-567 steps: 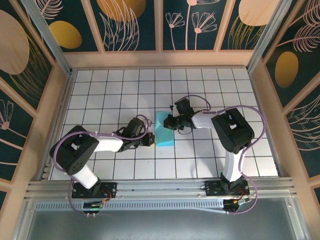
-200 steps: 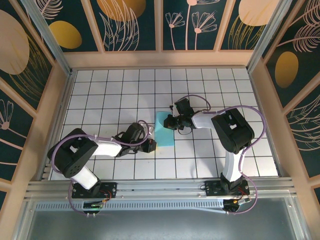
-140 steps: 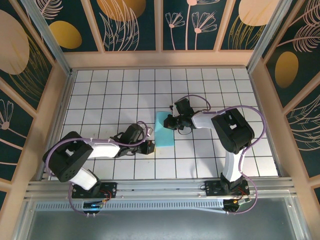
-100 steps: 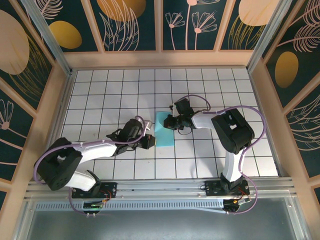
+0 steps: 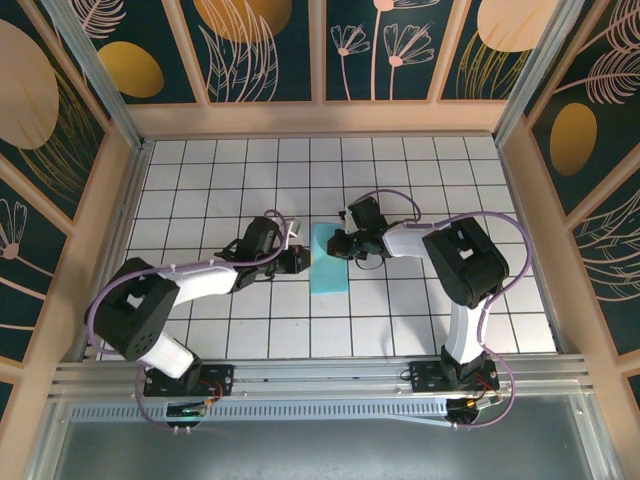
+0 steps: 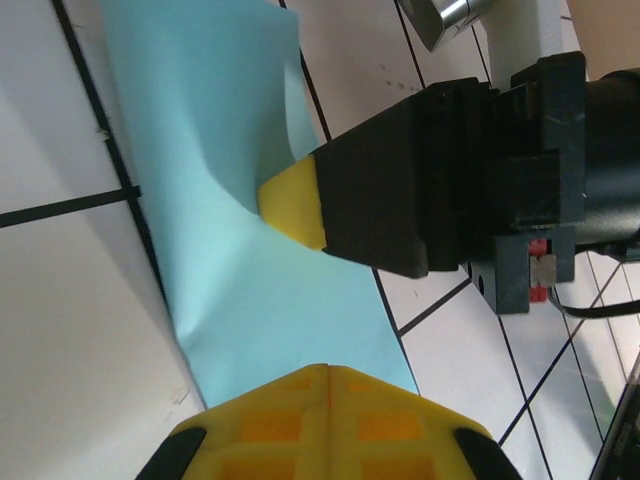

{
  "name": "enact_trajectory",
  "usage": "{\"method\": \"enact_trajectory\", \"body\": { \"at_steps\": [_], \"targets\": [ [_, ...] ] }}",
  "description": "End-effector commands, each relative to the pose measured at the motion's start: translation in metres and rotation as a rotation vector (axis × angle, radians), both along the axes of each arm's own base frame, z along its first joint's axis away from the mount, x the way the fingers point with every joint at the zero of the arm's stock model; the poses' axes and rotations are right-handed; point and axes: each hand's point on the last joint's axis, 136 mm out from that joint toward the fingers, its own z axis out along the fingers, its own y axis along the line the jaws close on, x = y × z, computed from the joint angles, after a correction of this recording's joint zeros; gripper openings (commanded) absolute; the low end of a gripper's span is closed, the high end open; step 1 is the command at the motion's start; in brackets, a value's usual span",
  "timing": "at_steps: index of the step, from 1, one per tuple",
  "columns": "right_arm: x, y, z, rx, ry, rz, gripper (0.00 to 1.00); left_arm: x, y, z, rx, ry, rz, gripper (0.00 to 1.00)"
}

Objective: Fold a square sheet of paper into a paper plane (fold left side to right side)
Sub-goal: Hold the square sheet of paper at the center of the table.

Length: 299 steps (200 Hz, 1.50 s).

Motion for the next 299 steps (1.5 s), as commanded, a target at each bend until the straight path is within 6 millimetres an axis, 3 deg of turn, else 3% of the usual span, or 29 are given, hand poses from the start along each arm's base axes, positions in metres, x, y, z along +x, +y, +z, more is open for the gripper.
{"method": "enact_trajectory", "body": {
  "at_steps": [1, 35, 40, 58, 149, 181, 227, 256, 299],
  "targets": [
    [-0.018, -0.022, -0.028, -0.136, 0.067, -0.013, 0.00, 0.009, -0.018, 0.008, -0.057, -0.019, -0.050, 0.00],
    [-0.018, -0.020, -0.026, -0.135, 0.064, -0.011, 0.00, 0.013, -0.026, -0.002, -0.063, 0.001, -0.069, 0.00],
    [-0.018, -0.020, -0.026, -0.135, 0.063, -0.010, 0.00, 0.012, -0.026, -0.014, -0.047, 0.027, -0.069, 0.00],
    [-0.018, -0.019, -0.026, -0.135, 0.064, -0.010, 0.00, 0.011, -0.027, -0.023, -0.041, 0.041, -0.077, 0.00],
    [-0.014, -0.015, -0.019, -0.134, 0.051, -0.007, 0.00, -0.007, -0.025, -0.072, 0.103, 0.106, -0.093, 0.00],
    [-0.002, -0.008, 0.002, -0.107, 0.004, -0.005, 0.00, -0.013, -0.020, -0.083, 0.144, 0.125, -0.079, 0.00],
    [0.019, -0.008, 0.057, -0.072, -0.111, -0.026, 0.00, -0.018, -0.017, -0.085, 0.156, 0.131, -0.068, 0.00],
    [0.004, -0.018, 0.069, -0.063, -0.114, -0.032, 0.00, -0.017, -0.018, -0.082, 0.149, 0.128, -0.058, 0.00],
    [-0.048, -0.022, 0.058, 0.002, -0.037, -0.019, 0.00, -0.016, -0.021, -0.080, 0.145, 0.124, -0.060, 0.00]
  ]
}}
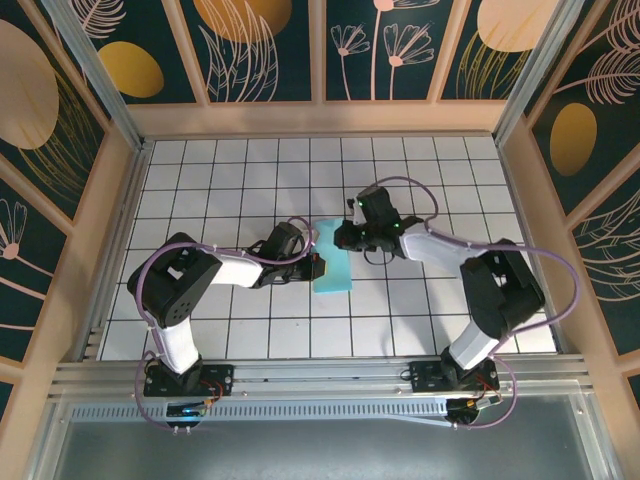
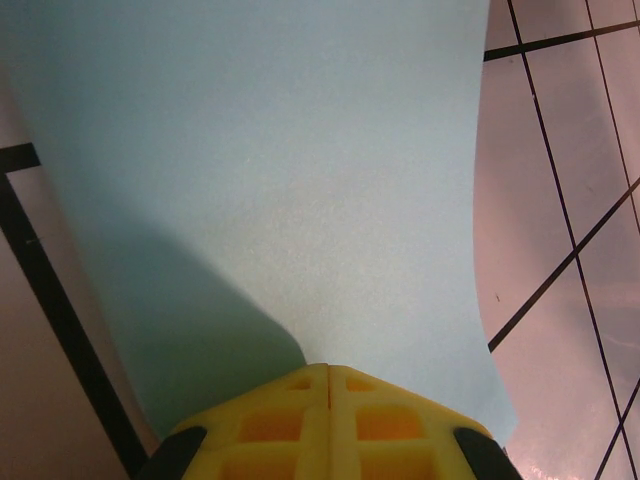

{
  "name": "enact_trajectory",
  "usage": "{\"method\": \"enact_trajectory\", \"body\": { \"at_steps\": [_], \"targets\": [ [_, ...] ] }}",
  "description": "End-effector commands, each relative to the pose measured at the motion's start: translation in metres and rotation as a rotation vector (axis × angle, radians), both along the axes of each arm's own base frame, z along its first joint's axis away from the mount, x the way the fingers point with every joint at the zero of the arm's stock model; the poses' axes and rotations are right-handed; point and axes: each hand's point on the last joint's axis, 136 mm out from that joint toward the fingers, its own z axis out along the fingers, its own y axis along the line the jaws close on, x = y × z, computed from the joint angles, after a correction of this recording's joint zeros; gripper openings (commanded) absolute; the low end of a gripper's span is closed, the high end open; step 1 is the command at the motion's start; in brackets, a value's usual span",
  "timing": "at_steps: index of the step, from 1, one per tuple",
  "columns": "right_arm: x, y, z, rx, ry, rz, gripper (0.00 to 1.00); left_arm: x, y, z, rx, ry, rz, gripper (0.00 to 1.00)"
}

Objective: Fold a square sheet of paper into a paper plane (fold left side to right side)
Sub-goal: Hold the square sheet of paper at the center of the table.

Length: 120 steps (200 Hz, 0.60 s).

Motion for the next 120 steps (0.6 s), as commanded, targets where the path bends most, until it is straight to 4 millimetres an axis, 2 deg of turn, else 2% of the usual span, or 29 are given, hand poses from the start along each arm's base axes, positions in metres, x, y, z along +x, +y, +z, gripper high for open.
{"method": "enact_trajectory", "body": {
  "at_steps": [1, 18, 42, 83, 120],
  "targets": [
    [-0.032, -0.001, -0.015, 0.023, 0.076, 0.012, 0.00, -0.013, 0.010, -0.021, 0.069, 0.061, 0.009, 0.00],
    [-0.047, 0.001, -0.026, 0.031, 0.109, 0.020, 0.00, -0.013, 0.010, -0.021, 0.072, 0.061, 0.009, 0.00],
    [-0.056, 0.001, -0.043, 0.024, 0.146, 0.022, 0.00, -0.012, 0.010, -0.020, 0.071, 0.059, 0.011, 0.00],
    [-0.058, -0.003, -0.058, -0.027, 0.164, 0.027, 0.00, -0.009, 0.006, -0.013, 0.053, 0.054, 0.016, 0.00],
    [-0.064, -0.013, -0.074, -0.094, 0.196, 0.026, 0.00, 0.000, -0.003, 0.007, 0.012, 0.035, 0.022, 0.00]
  ]
}}
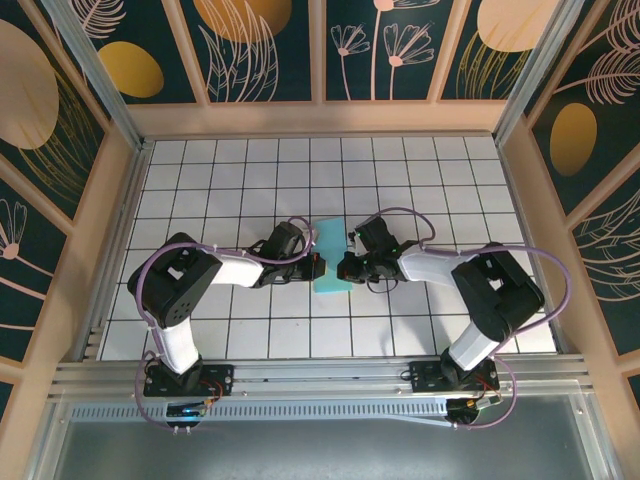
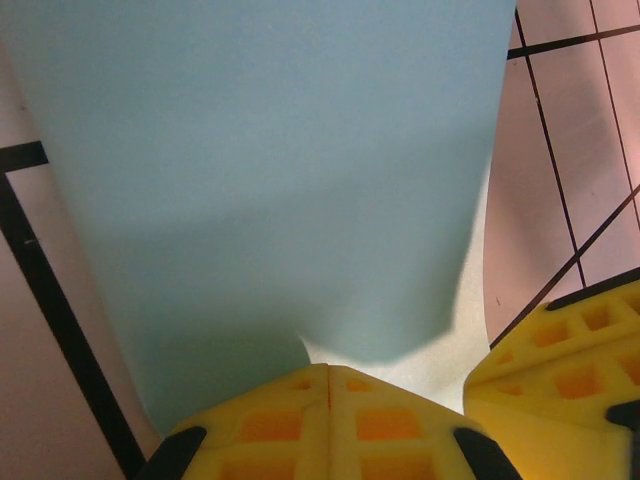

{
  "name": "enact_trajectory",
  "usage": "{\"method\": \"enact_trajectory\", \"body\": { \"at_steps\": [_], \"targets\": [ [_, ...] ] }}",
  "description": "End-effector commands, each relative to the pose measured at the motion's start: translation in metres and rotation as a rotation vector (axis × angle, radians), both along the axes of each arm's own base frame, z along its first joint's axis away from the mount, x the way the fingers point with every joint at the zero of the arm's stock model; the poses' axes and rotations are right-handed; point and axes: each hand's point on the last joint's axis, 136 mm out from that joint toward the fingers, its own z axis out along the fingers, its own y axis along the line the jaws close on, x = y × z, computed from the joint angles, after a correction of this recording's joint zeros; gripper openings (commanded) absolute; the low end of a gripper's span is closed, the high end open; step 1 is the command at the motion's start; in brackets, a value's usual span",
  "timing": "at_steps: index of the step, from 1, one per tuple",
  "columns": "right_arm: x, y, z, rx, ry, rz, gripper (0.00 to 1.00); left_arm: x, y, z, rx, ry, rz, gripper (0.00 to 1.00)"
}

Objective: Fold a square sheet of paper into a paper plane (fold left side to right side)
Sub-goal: Hold the square sheet of paper at the center of the table, then first fold the square sheet of paper in half at the center of the table.

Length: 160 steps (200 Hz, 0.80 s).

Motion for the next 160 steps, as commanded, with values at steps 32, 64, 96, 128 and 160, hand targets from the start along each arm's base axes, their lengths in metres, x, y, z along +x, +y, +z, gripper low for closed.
{"method": "enact_trajectory", "body": {
  "at_steps": [32, 64, 96, 128, 160],
  "targets": [
    [-0.009, -0.018, -0.026, -0.123, 0.043, -0.002, 0.00, 0.009, -0.010, 0.023, -0.035, 0.003, 0.012, 0.00],
    [-0.011, -0.025, -0.035, -0.166, 0.056, -0.004, 0.00, 0.017, -0.014, 0.027, -0.076, 0.004, 0.018, 0.00],
    [-0.012, -0.027, -0.041, -0.182, 0.066, -0.002, 0.00, 0.025, -0.007, 0.020, -0.080, 0.010, 0.045, 0.00],
    [-0.013, -0.028, -0.044, -0.192, 0.072, 0.003, 0.00, 0.029, -0.003, 0.015, -0.076, 0.012, 0.050, 0.00],
    [-0.014, -0.031, -0.046, -0.208, 0.074, 0.000, 0.00, 0.032, 0.001, 0.008, -0.057, 0.012, 0.060, 0.00]
  ]
}}
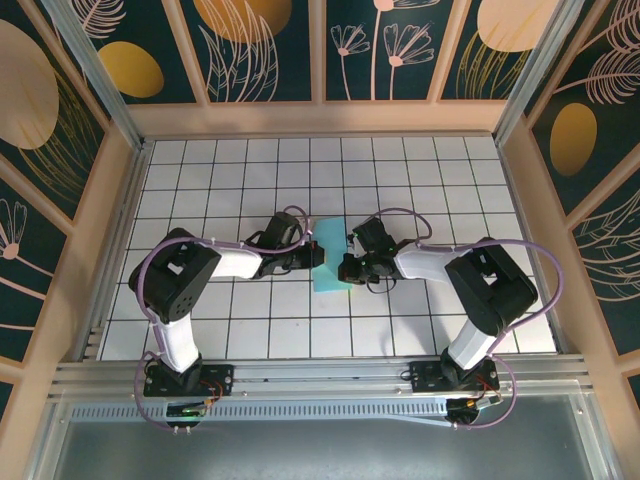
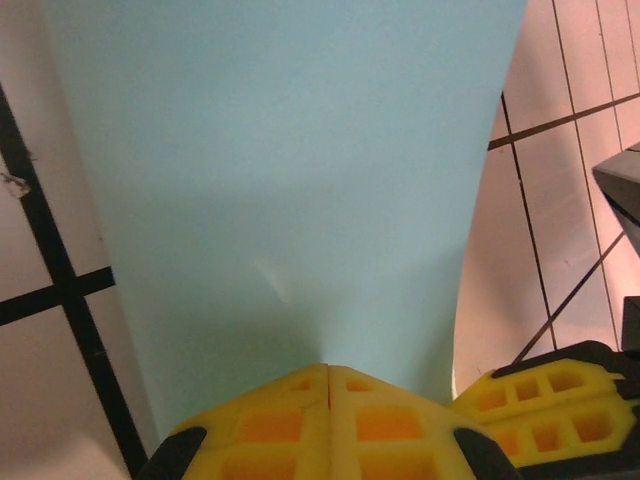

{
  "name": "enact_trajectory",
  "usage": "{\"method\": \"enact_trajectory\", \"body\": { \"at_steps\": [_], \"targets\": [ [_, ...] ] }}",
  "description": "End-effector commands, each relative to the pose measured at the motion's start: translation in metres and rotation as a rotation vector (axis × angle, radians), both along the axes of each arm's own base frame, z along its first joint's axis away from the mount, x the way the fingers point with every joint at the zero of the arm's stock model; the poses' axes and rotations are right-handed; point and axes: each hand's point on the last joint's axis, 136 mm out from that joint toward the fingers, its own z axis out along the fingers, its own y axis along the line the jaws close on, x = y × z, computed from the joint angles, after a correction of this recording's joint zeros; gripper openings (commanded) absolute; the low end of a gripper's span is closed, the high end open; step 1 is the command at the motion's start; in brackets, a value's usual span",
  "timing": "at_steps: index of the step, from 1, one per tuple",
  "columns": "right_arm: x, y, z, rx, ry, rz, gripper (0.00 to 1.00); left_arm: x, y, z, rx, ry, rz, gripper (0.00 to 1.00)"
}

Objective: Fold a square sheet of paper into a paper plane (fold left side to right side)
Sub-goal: First fold the square sheet of paper in half at the center of the table.

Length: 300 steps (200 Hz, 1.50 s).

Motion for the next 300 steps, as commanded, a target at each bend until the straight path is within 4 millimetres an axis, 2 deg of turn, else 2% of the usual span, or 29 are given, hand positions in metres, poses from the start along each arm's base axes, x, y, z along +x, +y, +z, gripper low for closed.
{"method": "enact_trajectory", "body": {
  "at_steps": [1, 107, 268, 300],
  "targets": [
    [-0.015, -0.027, -0.034, -0.157, 0.066, -0.013, 0.00, 0.005, -0.001, -0.002, -0.010, -0.006, 0.001, 0.00],
    [-0.020, -0.037, -0.041, -0.200, 0.082, -0.008, 0.00, 0.026, 0.025, -0.024, 0.077, -0.007, 0.096, 0.00],
    [-0.019, -0.042, -0.042, -0.202, 0.081, -0.016, 0.00, 0.071, 0.073, -0.022, 0.122, -0.037, 0.229, 0.00],
    [-0.017, -0.041, -0.040, -0.195, 0.077, -0.016, 0.00, 0.076, 0.076, -0.019, 0.117, -0.043, 0.228, 0.00]
  ]
}}
